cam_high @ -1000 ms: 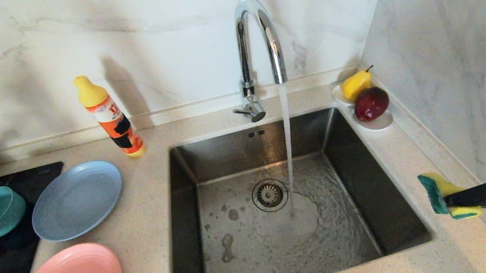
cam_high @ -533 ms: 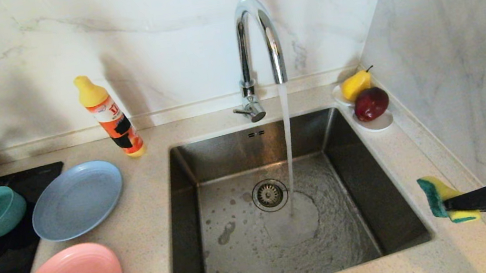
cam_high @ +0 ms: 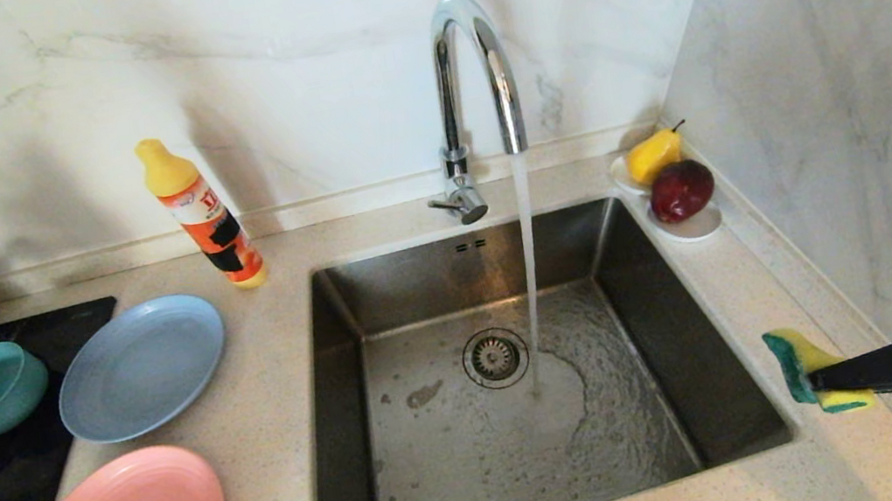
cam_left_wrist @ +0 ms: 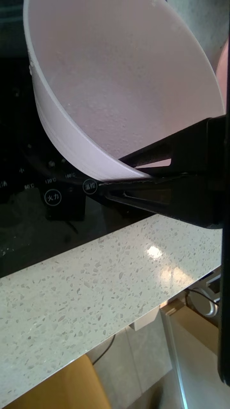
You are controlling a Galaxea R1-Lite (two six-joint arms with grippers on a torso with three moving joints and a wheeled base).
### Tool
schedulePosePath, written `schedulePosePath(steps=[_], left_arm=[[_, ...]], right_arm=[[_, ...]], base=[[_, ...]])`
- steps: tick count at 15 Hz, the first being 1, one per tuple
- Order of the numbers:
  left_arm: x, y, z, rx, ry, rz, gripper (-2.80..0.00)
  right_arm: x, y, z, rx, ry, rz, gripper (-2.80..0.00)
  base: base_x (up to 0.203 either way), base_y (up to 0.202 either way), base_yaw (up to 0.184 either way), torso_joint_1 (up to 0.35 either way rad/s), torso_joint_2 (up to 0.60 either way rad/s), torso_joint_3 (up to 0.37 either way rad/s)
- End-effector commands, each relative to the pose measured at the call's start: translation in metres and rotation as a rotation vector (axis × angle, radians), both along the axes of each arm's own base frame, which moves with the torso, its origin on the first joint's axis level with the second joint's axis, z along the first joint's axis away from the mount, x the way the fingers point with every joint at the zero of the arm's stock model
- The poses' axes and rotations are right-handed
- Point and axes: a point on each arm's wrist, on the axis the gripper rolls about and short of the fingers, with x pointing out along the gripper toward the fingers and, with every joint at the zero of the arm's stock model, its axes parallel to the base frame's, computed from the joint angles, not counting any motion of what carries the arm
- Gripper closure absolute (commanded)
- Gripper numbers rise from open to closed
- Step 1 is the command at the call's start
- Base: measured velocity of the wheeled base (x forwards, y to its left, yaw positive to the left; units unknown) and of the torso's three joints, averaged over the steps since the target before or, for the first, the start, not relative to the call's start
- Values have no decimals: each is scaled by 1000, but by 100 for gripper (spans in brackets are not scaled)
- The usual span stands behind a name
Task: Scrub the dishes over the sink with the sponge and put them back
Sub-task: Place the bowl on the table
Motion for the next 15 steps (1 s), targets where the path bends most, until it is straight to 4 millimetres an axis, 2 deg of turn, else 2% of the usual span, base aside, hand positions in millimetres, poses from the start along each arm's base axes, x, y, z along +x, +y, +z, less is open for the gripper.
schedulePosePath(steps=[1,4,6,10,11,13,15], left_arm=[[-1,0,-4,-16,9,-1,-280],[-1,-1,-5,-16,10,-6,-280],[-2,-2,7,3,-32,-14,-280],[-14,-28,70,99,-246,-93,-280],[-16,-36,88,129,-274,-108,0],[-11,-53,110,162,-300,-183,0],[6,-74,119,187,-310,-316,0]], right_arm=[[0,0,1,4,1,2,0],[-2,0,0,4,4,1,0],[-5,-1,1,5,-2,1,0],[-5,0,0,4,6,2,0],[-5,0,0,3,5,3,0],[-4,0,-1,3,5,4,0],[-3,1,1,4,-3,8,0]], base=[[0,0,0,0,0,0],[0,0,0,0,0,0],[0,0,0,0,0,0],[0,0,0,0,0,0],[0,0,0,0,0,0],[0,0,0,0,0,0],[0,0,0,0,0,0]])
